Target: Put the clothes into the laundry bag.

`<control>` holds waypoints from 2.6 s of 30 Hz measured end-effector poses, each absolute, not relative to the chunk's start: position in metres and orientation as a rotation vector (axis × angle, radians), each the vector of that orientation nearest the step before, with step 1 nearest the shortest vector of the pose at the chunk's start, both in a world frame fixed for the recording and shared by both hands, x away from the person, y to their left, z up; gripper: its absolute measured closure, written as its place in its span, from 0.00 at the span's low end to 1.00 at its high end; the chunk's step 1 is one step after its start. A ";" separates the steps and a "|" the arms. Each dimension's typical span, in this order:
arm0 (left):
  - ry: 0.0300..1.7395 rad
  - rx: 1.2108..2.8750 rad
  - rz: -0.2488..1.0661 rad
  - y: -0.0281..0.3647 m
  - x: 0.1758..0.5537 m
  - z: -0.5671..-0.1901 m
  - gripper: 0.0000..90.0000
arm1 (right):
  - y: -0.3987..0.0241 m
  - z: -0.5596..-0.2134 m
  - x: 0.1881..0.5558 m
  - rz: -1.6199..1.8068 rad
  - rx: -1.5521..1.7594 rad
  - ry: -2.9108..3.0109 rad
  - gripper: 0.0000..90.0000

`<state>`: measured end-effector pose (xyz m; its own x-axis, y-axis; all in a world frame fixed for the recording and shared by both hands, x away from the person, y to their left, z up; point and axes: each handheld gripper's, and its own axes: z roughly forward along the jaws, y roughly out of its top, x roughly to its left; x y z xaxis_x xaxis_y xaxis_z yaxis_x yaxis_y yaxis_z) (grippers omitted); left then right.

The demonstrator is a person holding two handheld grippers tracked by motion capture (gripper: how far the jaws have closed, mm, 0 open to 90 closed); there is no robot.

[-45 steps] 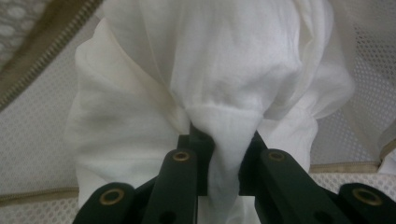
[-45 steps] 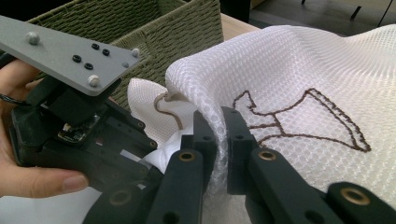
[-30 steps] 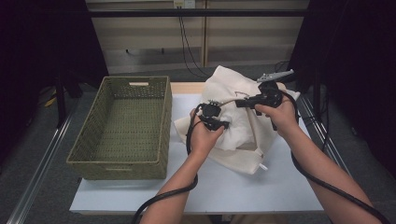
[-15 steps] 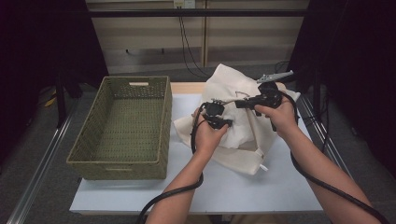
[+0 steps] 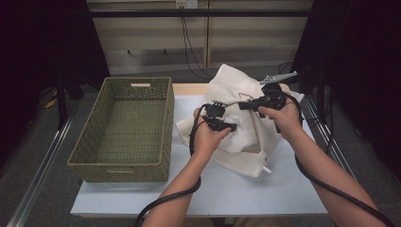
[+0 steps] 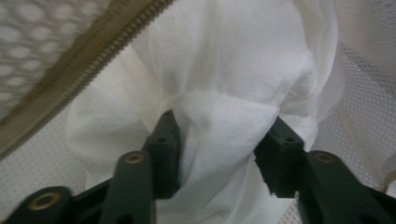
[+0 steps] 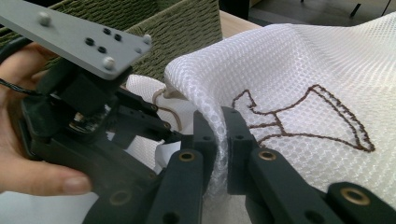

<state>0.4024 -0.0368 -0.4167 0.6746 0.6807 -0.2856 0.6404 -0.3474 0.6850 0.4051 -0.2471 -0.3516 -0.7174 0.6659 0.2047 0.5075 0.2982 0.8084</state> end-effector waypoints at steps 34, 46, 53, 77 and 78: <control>0.957 2.138 0.024 -0.012 0.387 -0.443 0.79 | -0.249 -0.358 0.405 1.381 1.115 2.388 0.96; 0.947 2.066 0.042 -0.030 0.391 -0.445 0.93 | -0.253 -0.359 0.404 1.385 1.128 2.381 0.96; 0.975 2.023 0.044 -0.044 0.396 -0.446 0.95 | -0.256 -0.359 0.402 1.389 1.133 2.381 0.96; 0.980 1.975 0.125 -0.063 0.415 -0.447 0.96 | -0.267 -0.363 0.398 1.424 1.144 2.370 0.96; 0.980 1.975 0.125 -0.063 0.415 -0.447 0.96 | -0.267 -0.363 0.398 1.424 1.144 2.370 0.96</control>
